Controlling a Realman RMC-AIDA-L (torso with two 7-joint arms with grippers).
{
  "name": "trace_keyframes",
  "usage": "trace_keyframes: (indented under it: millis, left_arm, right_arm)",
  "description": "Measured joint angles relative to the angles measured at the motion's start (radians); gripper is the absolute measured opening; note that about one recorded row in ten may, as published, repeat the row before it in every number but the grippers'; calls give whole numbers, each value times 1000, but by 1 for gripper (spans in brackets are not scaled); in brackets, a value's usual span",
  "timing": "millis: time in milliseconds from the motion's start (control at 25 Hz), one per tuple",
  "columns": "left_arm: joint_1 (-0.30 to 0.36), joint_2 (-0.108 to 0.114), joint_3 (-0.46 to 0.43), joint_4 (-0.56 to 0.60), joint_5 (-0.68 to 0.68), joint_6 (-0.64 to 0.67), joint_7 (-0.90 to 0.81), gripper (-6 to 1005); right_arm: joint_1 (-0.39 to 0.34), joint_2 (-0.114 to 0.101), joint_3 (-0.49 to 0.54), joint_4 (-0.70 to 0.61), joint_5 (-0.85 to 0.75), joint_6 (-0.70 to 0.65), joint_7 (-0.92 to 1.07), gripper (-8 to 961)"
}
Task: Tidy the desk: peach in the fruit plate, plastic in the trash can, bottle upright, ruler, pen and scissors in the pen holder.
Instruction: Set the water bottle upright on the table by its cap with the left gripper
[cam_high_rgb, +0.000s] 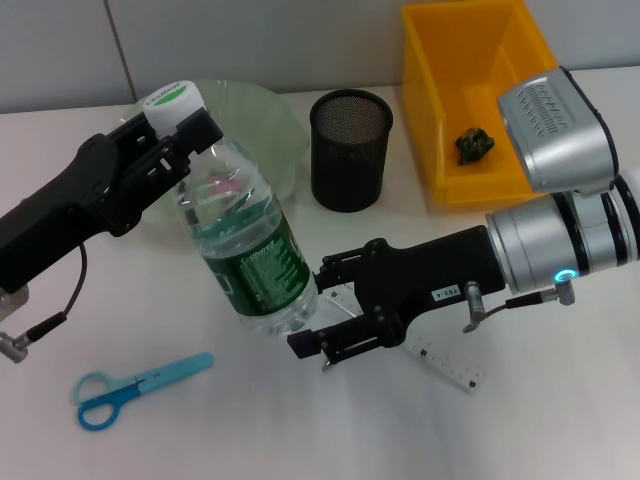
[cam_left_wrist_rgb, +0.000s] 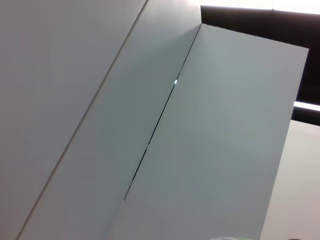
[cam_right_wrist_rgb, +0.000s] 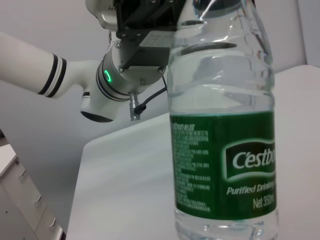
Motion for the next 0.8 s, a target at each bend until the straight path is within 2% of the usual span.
trace_keyframes:
  millis: [360, 800]
  left_arm:
    - [4, 2, -10, 11, 1, -17, 10, 438]
    - [63, 5, -37, 70, 3, -95, 110, 437]
  right_arm:
    - [-25, -2, 11, -1, 1, 9, -4, 747]
    - [-71, -6, 25, -1, 3, 32, -9, 745]
